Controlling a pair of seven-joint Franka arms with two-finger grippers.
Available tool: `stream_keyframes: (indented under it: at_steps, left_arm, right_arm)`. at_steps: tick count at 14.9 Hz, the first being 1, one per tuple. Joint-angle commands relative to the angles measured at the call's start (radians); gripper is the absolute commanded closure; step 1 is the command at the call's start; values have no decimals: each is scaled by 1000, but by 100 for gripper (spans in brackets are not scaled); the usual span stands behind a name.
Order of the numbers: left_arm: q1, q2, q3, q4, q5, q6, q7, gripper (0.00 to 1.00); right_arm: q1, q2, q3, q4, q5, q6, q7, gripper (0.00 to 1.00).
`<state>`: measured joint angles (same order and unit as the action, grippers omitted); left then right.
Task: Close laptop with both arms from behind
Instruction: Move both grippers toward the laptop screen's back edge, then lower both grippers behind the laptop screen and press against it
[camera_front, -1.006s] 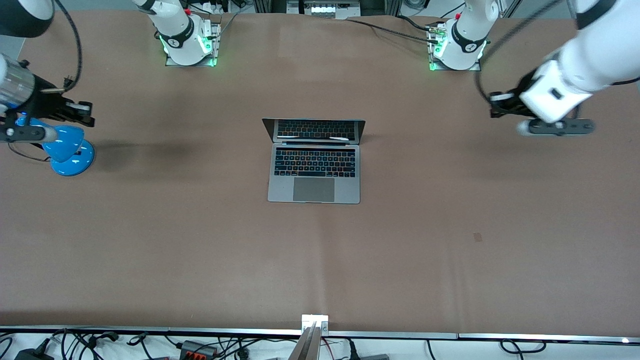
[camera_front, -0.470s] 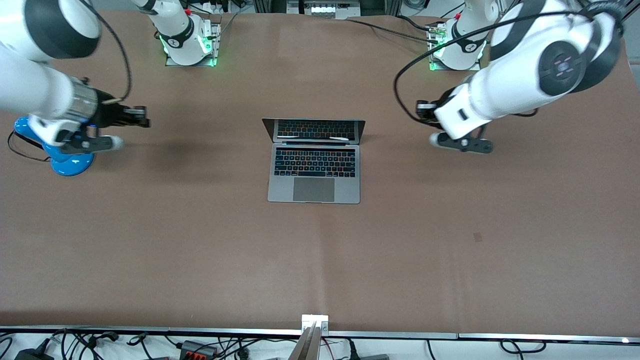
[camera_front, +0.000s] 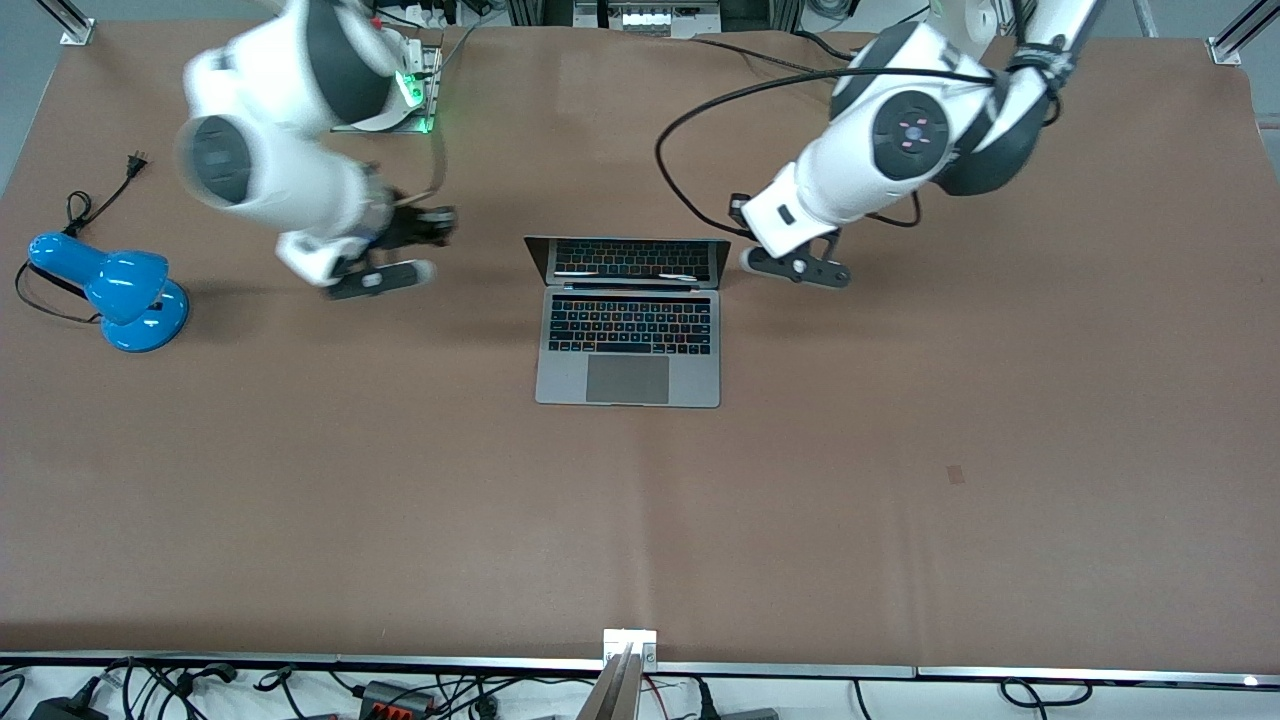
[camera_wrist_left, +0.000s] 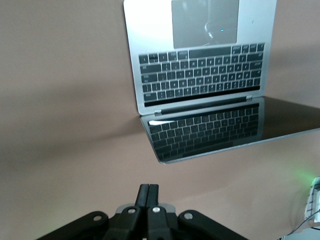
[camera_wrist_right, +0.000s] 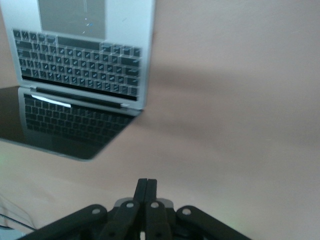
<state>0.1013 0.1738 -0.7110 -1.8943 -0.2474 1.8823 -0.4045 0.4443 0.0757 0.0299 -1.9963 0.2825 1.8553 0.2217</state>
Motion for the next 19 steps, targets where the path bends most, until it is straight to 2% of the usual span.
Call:
stream_keyframes:
  at_steps: [1,6,10,14,16,19]
  left_arm:
    - [18,-48,-24,-43,-52,1,1,100]
    - [-5,-17,-51,-55,-50,11,1,100]
    - [-28,50,-58,-60,-38,50,1,100]
    - [-57,65,-58,-140,-35,181,3,100]
    - [-52,94,-54,-140,-33,198,12,100]
    - [-68,154,-54,-138,32,253,-13,100]
  right_arm:
    - [100,22,-13,-25,15,57,80,100]
    - [186,68,-15,-22,18,125,140,100]
    - [191,101,-15,-13,17,131,142,100]
    - [197,130,-15,-4,17,166,142,100]
    - [195,147,-15,16,17,168,140,100]
    - [186,171,-16,59,14,168,139,100]
